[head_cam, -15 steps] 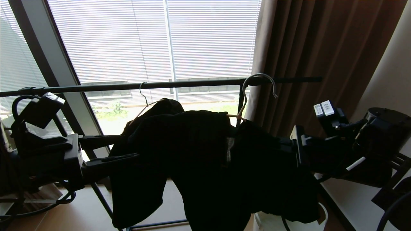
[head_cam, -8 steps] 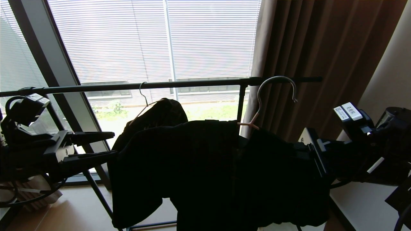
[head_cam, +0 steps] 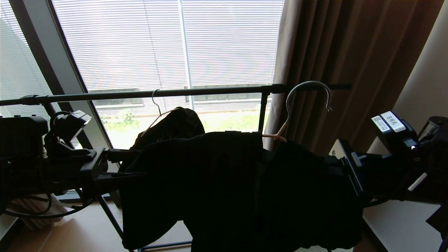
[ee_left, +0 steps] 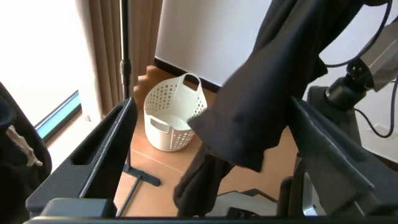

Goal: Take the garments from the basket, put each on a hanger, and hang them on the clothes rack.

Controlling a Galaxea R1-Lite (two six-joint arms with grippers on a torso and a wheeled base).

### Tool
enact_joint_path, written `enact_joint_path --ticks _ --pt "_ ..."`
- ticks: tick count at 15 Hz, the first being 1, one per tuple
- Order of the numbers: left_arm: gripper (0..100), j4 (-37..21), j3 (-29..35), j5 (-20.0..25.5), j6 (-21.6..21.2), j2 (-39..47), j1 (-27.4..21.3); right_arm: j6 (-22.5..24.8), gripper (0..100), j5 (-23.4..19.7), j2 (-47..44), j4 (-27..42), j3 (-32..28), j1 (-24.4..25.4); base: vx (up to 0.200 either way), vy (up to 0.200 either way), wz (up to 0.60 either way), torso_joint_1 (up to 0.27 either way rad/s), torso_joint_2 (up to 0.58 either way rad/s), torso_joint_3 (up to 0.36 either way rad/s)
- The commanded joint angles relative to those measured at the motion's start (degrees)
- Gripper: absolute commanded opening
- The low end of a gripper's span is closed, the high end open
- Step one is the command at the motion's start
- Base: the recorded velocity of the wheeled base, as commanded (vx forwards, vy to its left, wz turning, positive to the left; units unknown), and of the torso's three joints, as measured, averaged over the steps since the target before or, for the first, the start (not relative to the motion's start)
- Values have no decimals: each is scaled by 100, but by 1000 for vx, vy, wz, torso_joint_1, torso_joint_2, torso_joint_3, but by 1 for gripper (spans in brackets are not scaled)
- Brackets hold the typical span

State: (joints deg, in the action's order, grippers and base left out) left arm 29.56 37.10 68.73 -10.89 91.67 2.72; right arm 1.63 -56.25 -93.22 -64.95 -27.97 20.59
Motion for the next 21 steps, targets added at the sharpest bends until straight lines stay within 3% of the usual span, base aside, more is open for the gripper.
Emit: enact_joint_path --ticks 1,5,15,18,21 --pt "0 -3 184 -9 25 281 -87 4 0 0 67 -9 10 15 0 0 0 0 0 0" --pt "0 -3 122 -9 52 193 -8 4 0 0 76 0 10 15 0 0 0 0 0 0" --pt "0 6 -686 35 -28 237 1143 -14 0 0 41 -9 -95 -248 0 0 0 0 0 0" --pt "0 647 -1161 62 -54 465 1372 -14 0 0 23 -9 -95 -257 0 0 0 0 0 0" --pt "0 911 -1372 62 -45 545 1424 -23 0 0 50 -9 -139 -354 0 0 0 0 0 0"
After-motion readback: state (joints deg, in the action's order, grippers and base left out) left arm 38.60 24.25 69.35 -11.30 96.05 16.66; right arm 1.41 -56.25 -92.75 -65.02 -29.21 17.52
